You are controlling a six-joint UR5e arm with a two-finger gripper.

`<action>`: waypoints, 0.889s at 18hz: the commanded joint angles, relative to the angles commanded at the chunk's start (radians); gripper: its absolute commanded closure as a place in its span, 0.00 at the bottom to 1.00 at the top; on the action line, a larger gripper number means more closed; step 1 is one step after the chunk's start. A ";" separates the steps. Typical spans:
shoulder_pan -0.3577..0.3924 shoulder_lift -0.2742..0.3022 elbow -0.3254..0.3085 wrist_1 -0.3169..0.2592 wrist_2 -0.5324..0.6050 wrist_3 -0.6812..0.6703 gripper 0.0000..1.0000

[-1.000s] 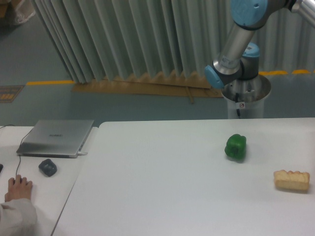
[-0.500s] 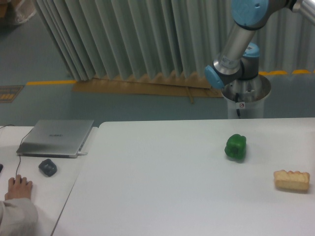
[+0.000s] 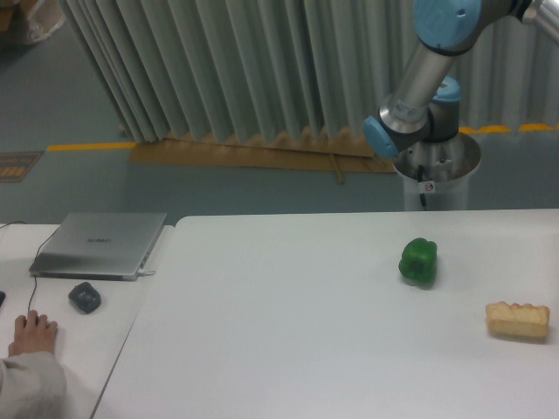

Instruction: Place the yellow pepper on the table

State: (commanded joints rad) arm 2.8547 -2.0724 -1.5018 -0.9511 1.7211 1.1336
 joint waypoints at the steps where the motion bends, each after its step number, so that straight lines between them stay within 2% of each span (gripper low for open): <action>1: 0.000 -0.003 0.000 0.002 0.000 0.000 0.00; 4: 0.000 -0.017 0.006 0.003 0.000 0.002 0.00; 6: 0.000 -0.015 0.008 0.002 0.002 0.003 0.13; 7: 0.000 -0.014 0.009 0.002 0.002 0.005 0.23; 8: 0.000 -0.009 0.009 0.000 0.006 0.015 0.53; 12: 0.000 0.000 0.008 -0.005 0.020 0.098 0.55; 14: 0.000 0.006 0.006 -0.005 0.025 0.091 0.64; 16: -0.005 0.011 0.000 -0.009 0.028 0.095 0.65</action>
State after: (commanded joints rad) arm 2.8502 -2.0617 -1.5018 -0.9602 1.7487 1.2287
